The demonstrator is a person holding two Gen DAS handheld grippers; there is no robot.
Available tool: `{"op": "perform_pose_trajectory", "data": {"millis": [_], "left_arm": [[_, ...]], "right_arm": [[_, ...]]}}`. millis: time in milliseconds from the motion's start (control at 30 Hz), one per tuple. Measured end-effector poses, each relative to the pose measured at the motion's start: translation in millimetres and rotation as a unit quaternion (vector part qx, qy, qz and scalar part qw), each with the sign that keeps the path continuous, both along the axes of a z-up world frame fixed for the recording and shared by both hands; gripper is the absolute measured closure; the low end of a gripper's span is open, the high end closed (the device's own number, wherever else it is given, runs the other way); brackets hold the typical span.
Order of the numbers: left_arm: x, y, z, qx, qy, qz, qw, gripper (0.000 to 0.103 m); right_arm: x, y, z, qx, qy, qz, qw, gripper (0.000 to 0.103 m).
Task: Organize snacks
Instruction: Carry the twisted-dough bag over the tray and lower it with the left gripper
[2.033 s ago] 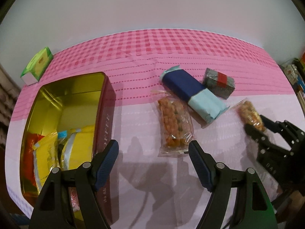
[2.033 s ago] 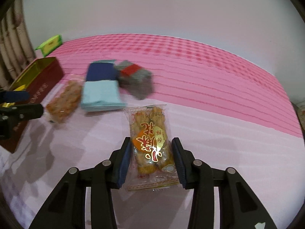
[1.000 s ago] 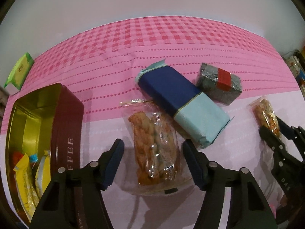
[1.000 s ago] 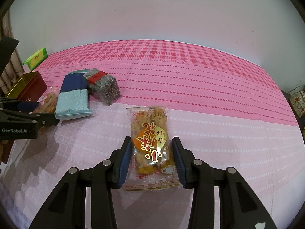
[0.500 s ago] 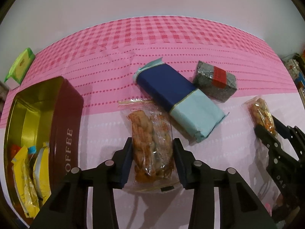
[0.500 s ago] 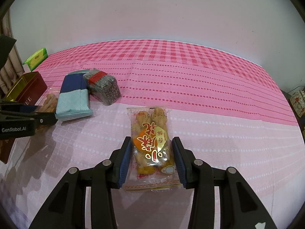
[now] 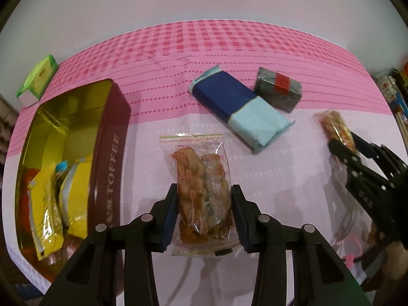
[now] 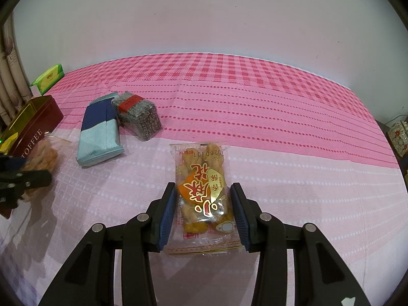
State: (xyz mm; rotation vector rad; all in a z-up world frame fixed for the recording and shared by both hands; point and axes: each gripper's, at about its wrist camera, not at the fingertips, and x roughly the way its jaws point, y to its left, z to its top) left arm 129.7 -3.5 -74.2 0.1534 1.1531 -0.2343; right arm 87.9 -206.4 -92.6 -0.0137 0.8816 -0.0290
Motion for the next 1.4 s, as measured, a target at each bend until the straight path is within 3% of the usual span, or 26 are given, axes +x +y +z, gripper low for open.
{"op": "perform_pose_trajectory", "data": {"millis": [467,633,1067,1400], "left_arm": [[-27.5,31.8,57.4,0.003,-0.064,-0.004,0.9979,0.062],[-29.2,57.5,67.0,0.023,-0.080,0.004,0.9965,0.062],[-15.0,145.7,63.3,0.064,-0.081,0.058,0.9930,0.062],[1.4,190.3,37.5,0.063,-0.050,0.075,0.9939,0.062]], "right_arm": [[-1.1,-0.3,0.0,0.000,0.000,0.000,1.000,0.063],[-0.8,0.2,-0.1,-0.001,0.000,0.000,1.000,0.063],[-0.3,0.1,0.1,-0.001,0.000,0.000,1.000,0.063],[0.0,-0.7,-0.2,-0.001,0.000,-0.001,1.000,0.062]]}}
